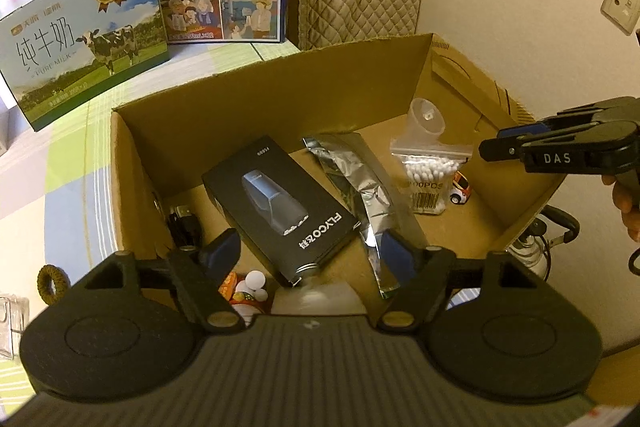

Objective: Organize objects
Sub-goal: 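Carry the night light and toy car into the box and open both tools, then withdraw both tools from the box back over the table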

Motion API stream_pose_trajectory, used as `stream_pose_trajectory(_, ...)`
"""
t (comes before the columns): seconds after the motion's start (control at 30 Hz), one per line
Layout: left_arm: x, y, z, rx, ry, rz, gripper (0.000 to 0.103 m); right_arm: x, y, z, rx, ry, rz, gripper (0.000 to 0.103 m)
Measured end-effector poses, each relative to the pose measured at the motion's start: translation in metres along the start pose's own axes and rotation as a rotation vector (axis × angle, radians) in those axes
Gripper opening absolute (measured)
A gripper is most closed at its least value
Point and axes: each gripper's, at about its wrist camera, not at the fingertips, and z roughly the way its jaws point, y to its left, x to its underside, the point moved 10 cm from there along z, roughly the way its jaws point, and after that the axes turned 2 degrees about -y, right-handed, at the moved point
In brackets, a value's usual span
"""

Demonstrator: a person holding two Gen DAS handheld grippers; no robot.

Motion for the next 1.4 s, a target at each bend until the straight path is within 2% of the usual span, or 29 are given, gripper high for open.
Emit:
stream_pose_trajectory(0.2, -0.003, 0.009, -0.008, -0.017, -0.012, -0.022, 0.083, 0.0, -0.001, -0.005, -0.022, -0.016, 0.018, 0.026)
stream_pose_trajectory(0.27, -0.006, 0.013, -0.013, -0.028, -0.024, -0.03, 0.088, 0.0, -0.001, -0.008, -0.037, -0.029, 0.033, 0.031)
stream_pose_trajectory(0.33, -0.009, 0.017, -0.02, -0.038, -0.043, -0.038, 0.091, -0.001, 0.0, -0.014, -0.058, -0.05, 0.053, 0.042)
stream_pose_trajectory(0.43, -0.015, 0.026, -0.031, -0.058, -0.072, -0.055, 0.097, -0.006, 0.001, -0.025, -0.085, -0.091, 0.08, 0.053)
stream_pose_trajectory(0.63, -0.023, 0.045, -0.055, -0.1, -0.135, -0.096, 0.102, -0.012, 0.012, -0.047, -0.124, -0.146, 0.105, 0.065)
stream_pose_trajectory(0.93, -0.014, 0.067, -0.086, -0.151, -0.187, -0.119, 0.102, -0.004, 0.039, -0.069, -0.142, -0.173, 0.082, 0.069)
stream_pose_trajectory(1.17, 0.015, 0.089, -0.11, -0.187, -0.192, -0.161, 0.102, 0.014, 0.074, -0.078, -0.202, -0.181, 0.112, 0.069)
stream_pose_trajectory(1.4, 0.048, 0.115, -0.138, -0.213, -0.192, -0.211, 0.102, 0.024, 0.119, -0.089, -0.241, -0.181, 0.087, 0.069)
